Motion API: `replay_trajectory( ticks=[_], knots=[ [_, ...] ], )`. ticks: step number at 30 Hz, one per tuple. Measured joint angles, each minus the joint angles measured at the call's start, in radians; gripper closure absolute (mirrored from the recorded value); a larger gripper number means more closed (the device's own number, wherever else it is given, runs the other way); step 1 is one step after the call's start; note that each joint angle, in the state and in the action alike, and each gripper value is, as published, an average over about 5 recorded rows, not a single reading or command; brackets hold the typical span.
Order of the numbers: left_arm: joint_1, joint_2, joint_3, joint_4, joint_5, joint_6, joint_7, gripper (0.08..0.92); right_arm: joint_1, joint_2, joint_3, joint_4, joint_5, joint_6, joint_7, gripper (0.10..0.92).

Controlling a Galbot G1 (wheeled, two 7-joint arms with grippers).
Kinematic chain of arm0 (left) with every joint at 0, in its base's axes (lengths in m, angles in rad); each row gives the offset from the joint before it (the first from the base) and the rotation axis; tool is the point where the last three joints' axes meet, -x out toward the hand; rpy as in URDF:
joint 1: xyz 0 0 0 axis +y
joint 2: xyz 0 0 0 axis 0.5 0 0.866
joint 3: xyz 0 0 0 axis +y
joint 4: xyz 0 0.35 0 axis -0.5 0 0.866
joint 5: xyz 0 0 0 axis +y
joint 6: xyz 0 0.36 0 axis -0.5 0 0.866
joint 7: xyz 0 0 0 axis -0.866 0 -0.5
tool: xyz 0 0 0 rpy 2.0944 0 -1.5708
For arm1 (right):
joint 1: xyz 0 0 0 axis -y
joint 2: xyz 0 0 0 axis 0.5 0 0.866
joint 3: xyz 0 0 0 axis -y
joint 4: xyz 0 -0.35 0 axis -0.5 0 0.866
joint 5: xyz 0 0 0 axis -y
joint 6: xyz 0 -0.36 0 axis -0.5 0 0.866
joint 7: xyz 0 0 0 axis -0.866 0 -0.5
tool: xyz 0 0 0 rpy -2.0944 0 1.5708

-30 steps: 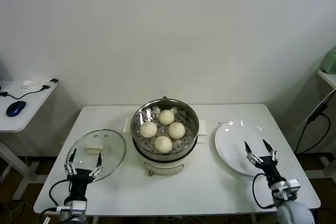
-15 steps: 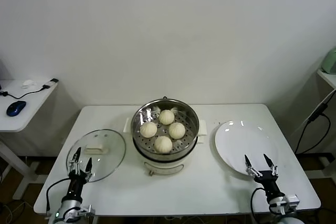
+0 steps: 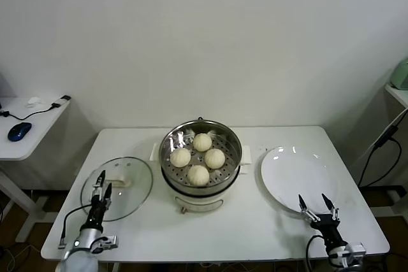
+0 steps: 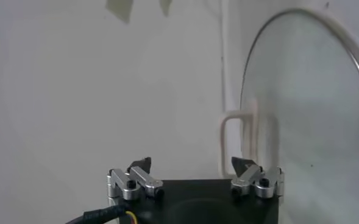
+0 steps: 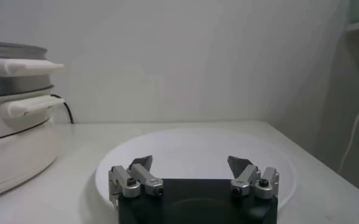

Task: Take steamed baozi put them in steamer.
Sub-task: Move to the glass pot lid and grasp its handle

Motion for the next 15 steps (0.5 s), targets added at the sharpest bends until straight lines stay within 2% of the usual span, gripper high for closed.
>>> replay_trajectory(
  ticks=[8, 15],
  knots=[
    [-0.063, 0.008, 0.015, 0.073, 0.021, -0.004, -0.002, 0.199, -0.014, 0.013, 0.002, 0.023, -0.013, -0.008, 0.000, 0.203],
    [-0.089, 0.013, 0.023, 0.117, 0.017, -0.017, 0.008, 0.389, -0.013, 0.016, 0.003, 0.032, -0.027, -0.013, -0.001, 0.203]
  ],
)
